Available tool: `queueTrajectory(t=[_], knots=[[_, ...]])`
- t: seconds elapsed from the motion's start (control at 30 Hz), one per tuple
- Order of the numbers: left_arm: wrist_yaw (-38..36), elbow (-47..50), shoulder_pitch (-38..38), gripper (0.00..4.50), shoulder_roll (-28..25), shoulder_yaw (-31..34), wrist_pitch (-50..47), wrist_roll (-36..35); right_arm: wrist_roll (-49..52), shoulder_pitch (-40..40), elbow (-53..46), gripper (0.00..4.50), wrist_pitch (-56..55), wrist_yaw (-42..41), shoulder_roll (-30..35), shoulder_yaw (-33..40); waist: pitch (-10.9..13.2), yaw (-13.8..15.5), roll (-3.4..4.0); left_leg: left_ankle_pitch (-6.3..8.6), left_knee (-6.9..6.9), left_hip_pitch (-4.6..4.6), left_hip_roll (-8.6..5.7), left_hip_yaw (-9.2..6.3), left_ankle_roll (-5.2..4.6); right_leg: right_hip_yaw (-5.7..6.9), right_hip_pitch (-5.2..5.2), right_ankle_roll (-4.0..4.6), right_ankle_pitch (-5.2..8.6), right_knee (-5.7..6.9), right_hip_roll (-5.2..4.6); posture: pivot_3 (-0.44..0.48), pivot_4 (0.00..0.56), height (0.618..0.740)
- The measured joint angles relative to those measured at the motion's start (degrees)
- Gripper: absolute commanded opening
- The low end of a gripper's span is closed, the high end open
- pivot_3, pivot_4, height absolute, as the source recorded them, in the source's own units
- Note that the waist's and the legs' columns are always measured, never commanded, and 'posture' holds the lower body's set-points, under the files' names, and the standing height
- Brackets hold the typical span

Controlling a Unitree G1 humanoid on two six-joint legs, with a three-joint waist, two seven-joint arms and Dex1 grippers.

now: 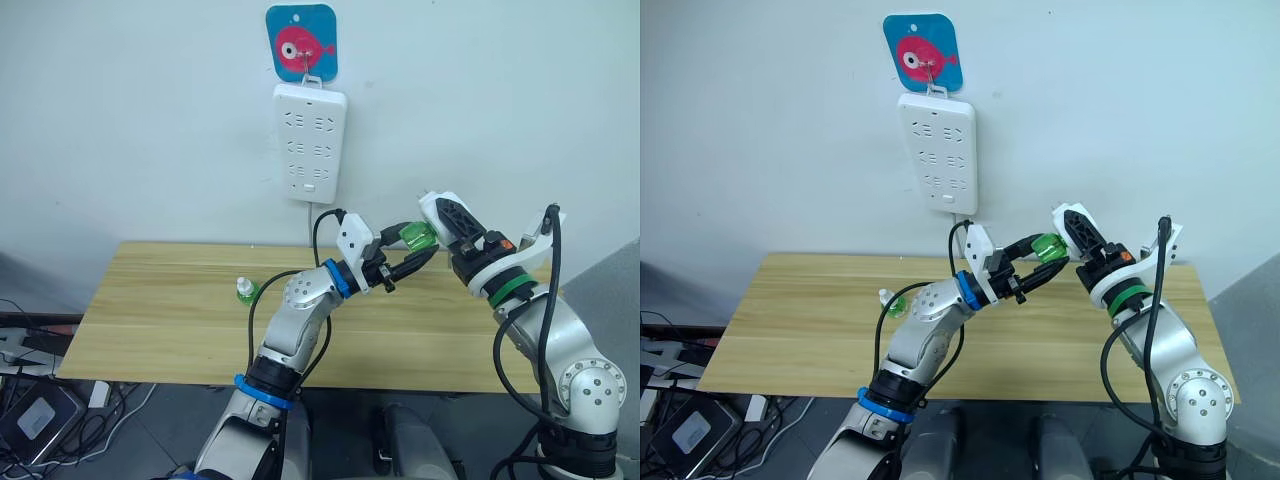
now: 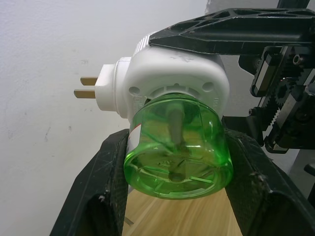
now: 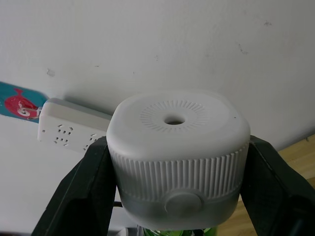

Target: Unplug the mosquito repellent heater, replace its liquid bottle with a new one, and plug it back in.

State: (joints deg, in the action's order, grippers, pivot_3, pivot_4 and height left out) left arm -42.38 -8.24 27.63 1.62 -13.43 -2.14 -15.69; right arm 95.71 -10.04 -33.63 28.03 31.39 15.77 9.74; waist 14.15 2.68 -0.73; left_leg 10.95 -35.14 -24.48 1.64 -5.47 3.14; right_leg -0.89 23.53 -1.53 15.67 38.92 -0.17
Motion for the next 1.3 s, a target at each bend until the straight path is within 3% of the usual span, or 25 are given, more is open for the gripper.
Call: queueTrajectory(t=[0.1, 0.17, 0.27, 0.47, 0.7, 0.9, 1.3], knots=[[-0.26, 0.00, -0.01, 2.28, -0.23, 0.00, 0.00, 0.00, 0.04, 0.18, -0.02, 3.03, -0.16, 0.00, 0.04, -0.25, 0.00, -0.01, 0.00, 0.00, 0.00, 0.00, 0.00, 0.00, 0.00, 0.00, 0.00, 0.00, 0.00, 0.00, 0.00, 0.169, 0.229, 0.740], [-0.76, 0.00, 0.00, 2.28, -0.52, 0.00, 0.00, 0.01, 0.14, 0.52, -0.31, 3.74, -0.12, -0.12, 0.45, -0.41, 0.00, -0.02, 0.00, 0.00, 0.00, 0.00, 0.00, 0.00, 0.00, 0.00, 0.00, 0.00, 0.00, 0.00, 0.00, 0.169, 0.229, 0.740], [-2.72, 0.01, 0.10, 2.28, -2.46, -0.17, 0.08, 0.05, 1.87, 1.39, -0.94, 4.46, 0.54, -1.12, 2.10, -0.93, 0.00, -0.06, 0.00, 0.00, 0.00, 0.01, 0.01, -0.01, 0.00, 0.00, 0.00, 0.00, 0.00, 0.00, 0.00, 0.174, 0.238, 0.740], [-16.59, -2.71, 2.91, 2.28, -10.57, -0.91, 5.01, -0.22, 12.89, 1.96, 2.74, 4.46, 9.47, -5.77, 17.74, 0.68, 0.02, -0.13, -0.03, 0.00, -0.01, 0.00, 0.00, 0.03, -0.01, -0.02, -0.02, 0.08, -0.01, -0.01, 0.00, 0.171, 0.255, 0.740], [-30.87, -11.34, 6.49, 2.28, -12.13, -2.06, 14.56, -0.30, 15.38, 3.79, 11.97, 4.46, 27.97, -27.30, 28.74, 4.32, 0.18, 0.23, -0.15, 0.01, 0.00, -0.07, 0.01, 0.00, -0.04, 0.02, -0.02, 0.20, -0.01, -0.10, 0.00, 0.181, 0.269, 0.740], [-34.26, -13.10, 7.54, 2.28, -10.23, -2.49, 17.87, -0.46, 15.27, -0.34, 22.27, 4.46, 40.42, -44.05, 38.59, 4.62, 0.52, 0.25, -0.32, 0.01, -0.03, -0.05, 0.04, -0.03, -0.05, 0.04, -0.02, 0.12, 0.01, -0.06, 0.04, 0.195, 0.264, 0.740], [-34.17, -12.80, 7.49, 2.28, -9.58, -2.56, 18.99, -0.53, 15.20, -2.24, 26.49, 4.46, 45.59, -51.54, 43.79, 1.00, 0.80, 0.81, -0.45, 0.01, -0.03, -0.07, 0.03, -0.03, -0.05, 0.05, -0.02, 0.06, 0.04, -0.08, 0.05, 0.205, 0.258, 0.740]])
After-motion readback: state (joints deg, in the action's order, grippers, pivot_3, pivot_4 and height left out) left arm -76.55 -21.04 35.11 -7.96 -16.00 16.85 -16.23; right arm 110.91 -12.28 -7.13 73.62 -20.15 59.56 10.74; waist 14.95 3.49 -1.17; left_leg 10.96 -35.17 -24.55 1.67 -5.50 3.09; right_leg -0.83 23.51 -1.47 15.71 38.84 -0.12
